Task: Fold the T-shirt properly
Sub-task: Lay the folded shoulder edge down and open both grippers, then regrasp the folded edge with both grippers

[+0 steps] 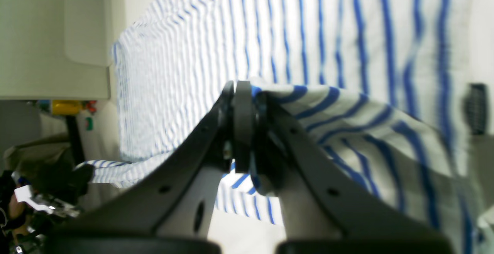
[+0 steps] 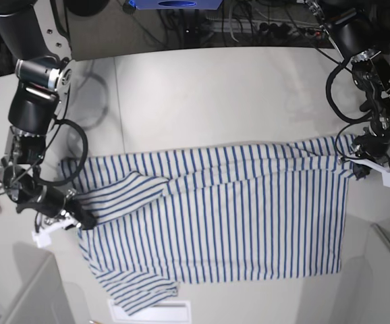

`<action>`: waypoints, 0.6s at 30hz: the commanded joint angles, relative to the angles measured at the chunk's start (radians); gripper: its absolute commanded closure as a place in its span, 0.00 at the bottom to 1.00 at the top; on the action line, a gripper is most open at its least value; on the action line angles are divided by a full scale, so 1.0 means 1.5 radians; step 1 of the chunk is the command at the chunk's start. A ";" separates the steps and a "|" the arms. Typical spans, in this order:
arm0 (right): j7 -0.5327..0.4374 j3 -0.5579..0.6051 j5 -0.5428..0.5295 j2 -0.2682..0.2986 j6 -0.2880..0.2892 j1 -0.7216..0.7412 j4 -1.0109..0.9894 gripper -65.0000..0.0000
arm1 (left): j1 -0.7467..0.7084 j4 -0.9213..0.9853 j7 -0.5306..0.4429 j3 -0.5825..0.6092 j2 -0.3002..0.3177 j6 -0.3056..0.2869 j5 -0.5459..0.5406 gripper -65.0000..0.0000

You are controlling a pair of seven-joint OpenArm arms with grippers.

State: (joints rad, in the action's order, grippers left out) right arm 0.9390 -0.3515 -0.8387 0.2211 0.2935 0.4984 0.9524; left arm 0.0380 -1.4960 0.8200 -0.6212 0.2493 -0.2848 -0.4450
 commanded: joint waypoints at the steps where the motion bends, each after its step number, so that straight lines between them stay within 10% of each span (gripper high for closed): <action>1: -0.014 -0.002 -0.017 0.010 0.003 0.020 0.010 1.00 | 0.013 -0.007 -0.015 -0.005 0.011 0.000 -0.005 1.00; 6: -0.014 -0.003 -0.017 0.011 0.003 0.016 0.010 1.00 | 0.018 -0.001 -0.016 -0.001 0.011 0.000 -0.005 1.00; 11: -0.029 -0.010 -0.017 0.012 0.003 0.005 0.010 0.71 | 0.036 0.010 -0.016 -0.001 0.011 0.001 -0.004 1.00; 18: -0.091 -0.014 -0.023 0.031 -0.005 -0.053 0.023 0.79 | 0.086 0.033 -0.016 -0.005 0.012 0.001 -0.004 0.39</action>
State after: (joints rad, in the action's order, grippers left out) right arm 0.8150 -0.3695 -0.8516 0.2569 0.2760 0.3935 0.9680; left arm 0.1482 -1.4334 0.8196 -0.6270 0.2501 -0.2810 -0.4404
